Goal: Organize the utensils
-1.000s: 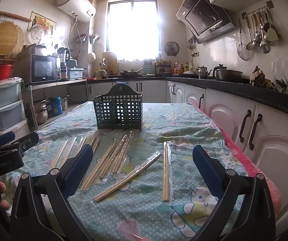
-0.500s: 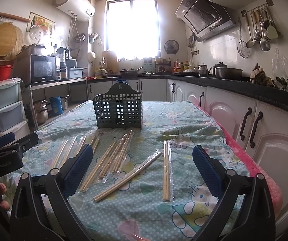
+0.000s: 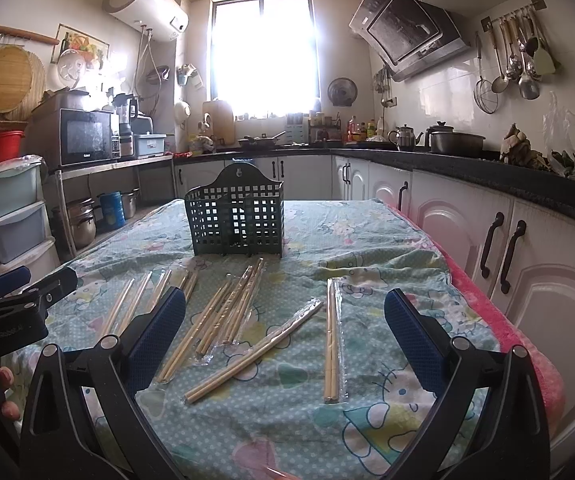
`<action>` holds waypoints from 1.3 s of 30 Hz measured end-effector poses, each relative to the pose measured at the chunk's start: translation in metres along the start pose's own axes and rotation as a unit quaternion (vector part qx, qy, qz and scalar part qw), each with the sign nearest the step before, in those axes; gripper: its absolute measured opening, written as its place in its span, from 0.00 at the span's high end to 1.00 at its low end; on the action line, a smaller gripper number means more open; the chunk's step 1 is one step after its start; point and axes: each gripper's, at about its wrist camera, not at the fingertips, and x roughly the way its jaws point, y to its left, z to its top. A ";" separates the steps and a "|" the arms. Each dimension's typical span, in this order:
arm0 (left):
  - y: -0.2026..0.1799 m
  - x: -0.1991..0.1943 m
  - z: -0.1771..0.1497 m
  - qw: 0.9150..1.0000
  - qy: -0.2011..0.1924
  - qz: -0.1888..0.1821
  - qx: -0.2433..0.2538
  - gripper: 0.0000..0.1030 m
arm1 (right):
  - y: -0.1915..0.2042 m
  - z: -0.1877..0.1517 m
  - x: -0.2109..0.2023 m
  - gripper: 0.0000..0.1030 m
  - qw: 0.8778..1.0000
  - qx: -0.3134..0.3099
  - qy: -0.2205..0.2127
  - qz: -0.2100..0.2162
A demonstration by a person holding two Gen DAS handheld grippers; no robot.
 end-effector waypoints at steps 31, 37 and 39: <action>0.060 0.053 0.024 0.996 0.069 0.003 -0.051 0.10 | 0.009 0.043 0.080 0.06 0.986 -0.010 0.113 0.122; 0.071 0.085 0.036 0.992 0.115 -0.016 -0.041 0.10 | 0.018 0.051 0.110 0.06 0.983 -0.032 0.132 0.126; 0.071 0.094 0.037 0.991 0.126 -0.009 -0.031 0.10 | 0.022 0.053 0.122 0.06 0.981 -0.036 0.144 0.128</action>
